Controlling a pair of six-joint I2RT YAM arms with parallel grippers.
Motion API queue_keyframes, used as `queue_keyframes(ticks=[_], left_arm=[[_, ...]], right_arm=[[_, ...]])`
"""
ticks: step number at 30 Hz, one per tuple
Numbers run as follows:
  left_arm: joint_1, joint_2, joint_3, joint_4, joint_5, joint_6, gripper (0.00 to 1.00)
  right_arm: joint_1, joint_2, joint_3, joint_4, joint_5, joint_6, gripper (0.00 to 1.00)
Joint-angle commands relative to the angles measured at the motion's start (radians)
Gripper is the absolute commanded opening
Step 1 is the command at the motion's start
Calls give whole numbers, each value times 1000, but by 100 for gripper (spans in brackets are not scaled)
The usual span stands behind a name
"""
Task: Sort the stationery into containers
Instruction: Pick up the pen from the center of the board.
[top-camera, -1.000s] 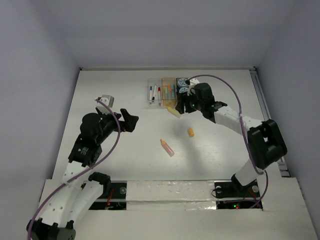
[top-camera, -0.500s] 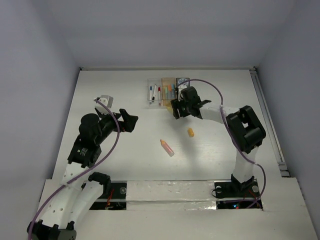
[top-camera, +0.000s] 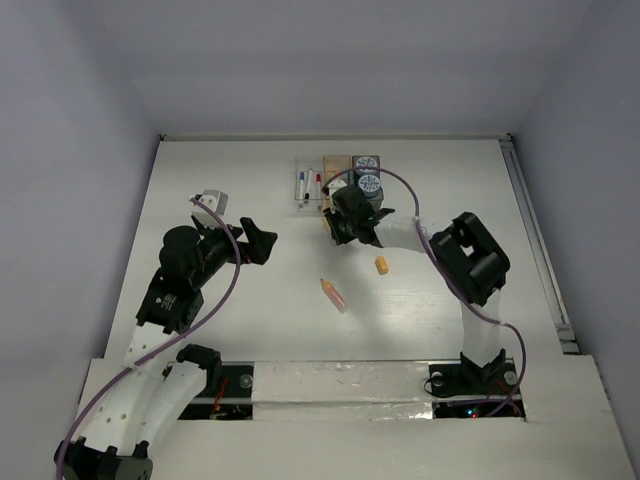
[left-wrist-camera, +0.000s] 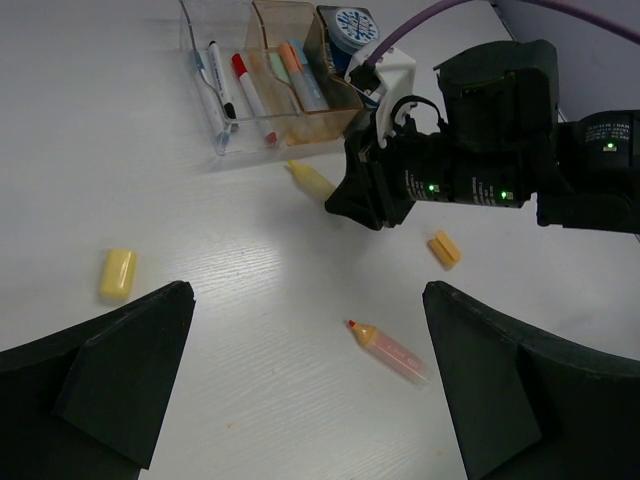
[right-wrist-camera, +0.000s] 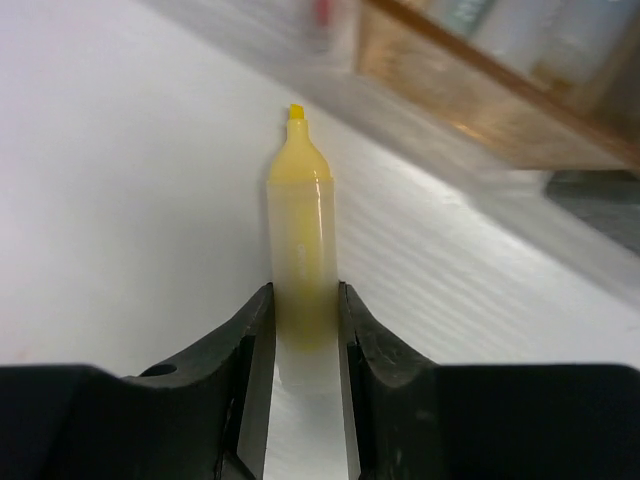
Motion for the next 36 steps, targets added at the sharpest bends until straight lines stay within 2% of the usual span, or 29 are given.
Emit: queue_keyframes(ticks=[1, 5, 9, 10, 20, 23, 26, 31, 34, 36], left_arm=[[4, -4, 41, 40, 14, -1, 99], [4, -4, 41, 42, 15, -2, 99], [4, 5, 41, 42, 15, -4, 99], [4, 8, 41, 42, 15, -4, 99], [13, 16, 41, 40, 14, -1, 99], [13, 17, 42, 39, 14, 1, 99], [13, 17, 41, 40, 15, 1, 99], [13, 12, 41, 43, 19, 1, 97], [13, 8, 37, 51, 35, -1, 93], [13, 6, 33, 59, 57, -1, 91]], right_arm=[[51, 5, -22, 18, -7, 126, 21], [92, -42, -131, 58, -46, 276, 24], [101, -69, -153, 70, -24, 295, 59], [101, -62, -126, 61, -15, 284, 61], [101, 80, 111, -74, 36, 128, 62], [101, 109, 161, -134, 39, 96, 55], [101, 112, 171, -156, 36, 93, 43], [101, 93, 166, -177, 79, 91, 39], [101, 85, 174, -172, 91, 85, 11], [101, 63, 188, -153, 108, 85, 7]])
